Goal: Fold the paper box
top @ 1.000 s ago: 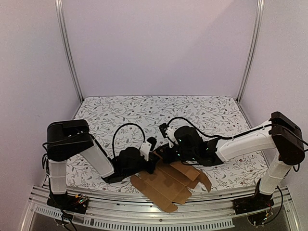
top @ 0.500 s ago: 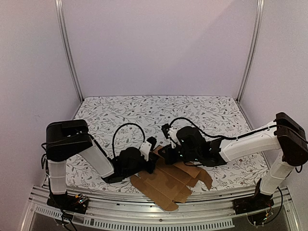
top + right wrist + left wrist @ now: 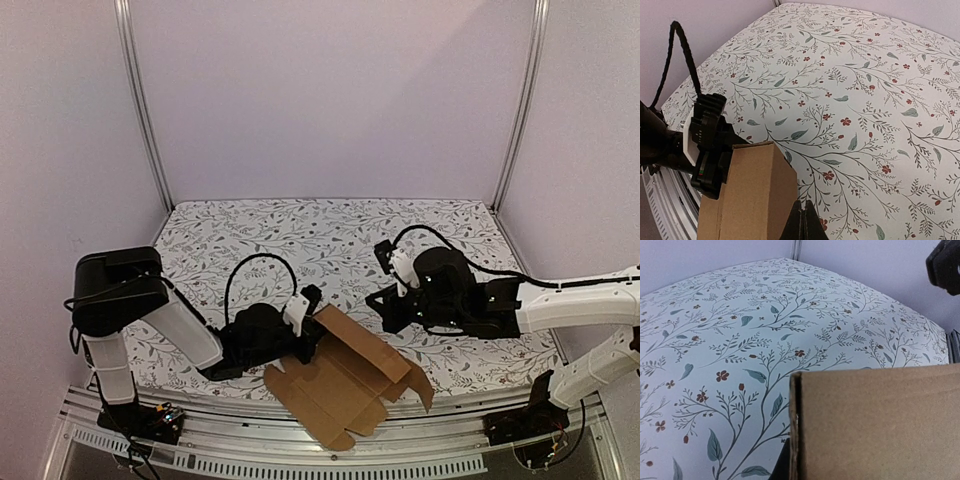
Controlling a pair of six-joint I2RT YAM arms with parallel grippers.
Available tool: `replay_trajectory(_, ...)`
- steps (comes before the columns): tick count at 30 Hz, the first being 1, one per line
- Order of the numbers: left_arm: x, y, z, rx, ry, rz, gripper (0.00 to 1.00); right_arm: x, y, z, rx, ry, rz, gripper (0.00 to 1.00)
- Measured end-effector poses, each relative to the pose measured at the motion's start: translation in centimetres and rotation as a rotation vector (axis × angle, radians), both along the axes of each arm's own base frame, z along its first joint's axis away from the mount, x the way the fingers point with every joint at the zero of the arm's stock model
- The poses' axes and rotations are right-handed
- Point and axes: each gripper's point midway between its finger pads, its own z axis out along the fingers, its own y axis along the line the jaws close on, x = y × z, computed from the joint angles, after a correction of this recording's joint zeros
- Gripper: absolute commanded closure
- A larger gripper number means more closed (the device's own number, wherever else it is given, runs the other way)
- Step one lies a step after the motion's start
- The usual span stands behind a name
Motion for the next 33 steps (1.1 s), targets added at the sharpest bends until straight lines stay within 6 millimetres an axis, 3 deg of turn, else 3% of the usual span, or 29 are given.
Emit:
replay_trajectory(6, -1.2, -0.5, 0.3, -0.006, 0.015, -0.073, 1.00, -0.3, -1.2, -1.7, -0.054, 0.017, 0.013, 1.00)
replay_trajectory(14, -2.5, -1.4, 1.8, -0.046, 0.028, -0.161, 1.00, -1.1, 0.7, -4.2, -0.026, 0.090, 0.076, 1.00)
replay_trajectory(24, -3.8, -2.1, 1.9, -0.071, 0.070, -0.235, 1.00, -1.8, 2.9, -4.9, 0.052, 0.147, 0.140, 1.00)
replay_trajectory(33, -3.8, -1.9, 1.6, -0.069, 0.093, -0.224, 1.00, -2.2, 3.8, -5.6, 0.072, 0.175, 0.165, 1.00)
